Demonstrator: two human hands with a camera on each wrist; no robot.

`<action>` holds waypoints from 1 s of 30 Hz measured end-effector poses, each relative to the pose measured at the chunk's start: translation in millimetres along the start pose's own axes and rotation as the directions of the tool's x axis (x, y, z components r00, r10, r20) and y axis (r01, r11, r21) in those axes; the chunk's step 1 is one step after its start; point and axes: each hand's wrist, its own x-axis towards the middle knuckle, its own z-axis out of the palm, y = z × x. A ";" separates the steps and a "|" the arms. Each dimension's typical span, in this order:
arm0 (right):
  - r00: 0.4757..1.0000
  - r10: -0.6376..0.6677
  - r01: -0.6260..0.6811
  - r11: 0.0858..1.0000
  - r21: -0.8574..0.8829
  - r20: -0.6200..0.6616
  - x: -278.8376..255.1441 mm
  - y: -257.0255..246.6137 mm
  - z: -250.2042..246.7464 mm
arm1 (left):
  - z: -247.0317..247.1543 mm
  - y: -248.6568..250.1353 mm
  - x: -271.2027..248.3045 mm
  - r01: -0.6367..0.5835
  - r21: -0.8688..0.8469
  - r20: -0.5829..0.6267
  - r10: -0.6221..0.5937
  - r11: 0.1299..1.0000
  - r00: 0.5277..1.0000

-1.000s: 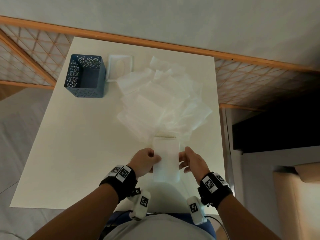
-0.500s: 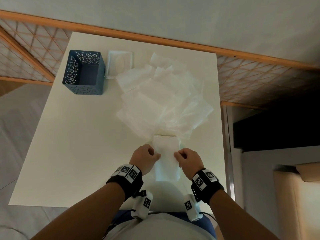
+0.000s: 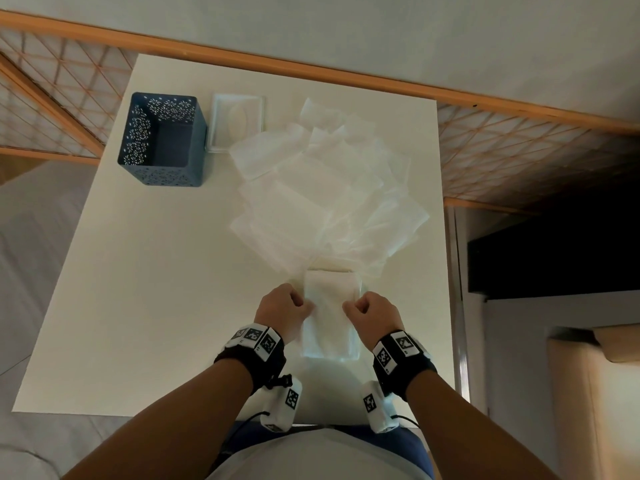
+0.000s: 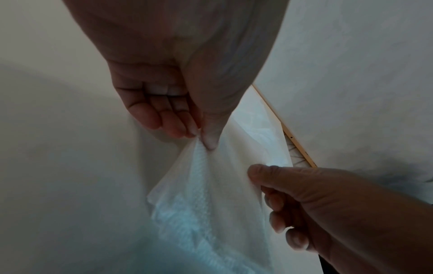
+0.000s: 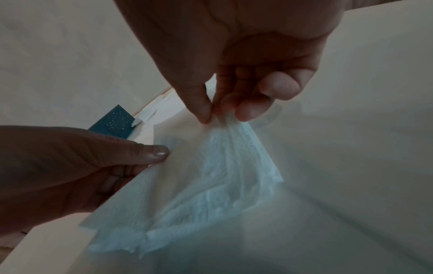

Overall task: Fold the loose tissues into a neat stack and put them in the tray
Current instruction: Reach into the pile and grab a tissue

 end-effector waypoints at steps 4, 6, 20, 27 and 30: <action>0.999 0.027 -0.027 0.999 -0.020 0.039 1.8 2.8 -0.3 | -1.5 -2.2 3.2 0.005 0.012 0.003 -0.005 1.000 1.000; 0.998 0.030 -0.028 0.999 -0.036 0.047 1.8 1.3 -4.0 | -1.0 -4.0 5.0 0.003 0.010 0.010 -0.003 1.000 1.000; 0.961 -0.263 0.252 0.960 -0.121 -0.082 124.3 -120.0 -83.6 | -38.7 16.8 25.8 -0.086 -0.099 -0.057 0.081 0.991 0.995; 0.988 -0.138 0.130 0.986 -0.100 -0.070 192.7 -162.0 -84.8 | -56.8 22.3 52.3 -0.072 -0.157 -0.100 0.056 0.985 0.993; 0.993 -0.111 0.106 0.989 -0.106 -0.043 200.2 -165.9 -84.0 | -57.5 27.2 56.6 -0.072 -0.184 -0.100 0.054 0.980 0.993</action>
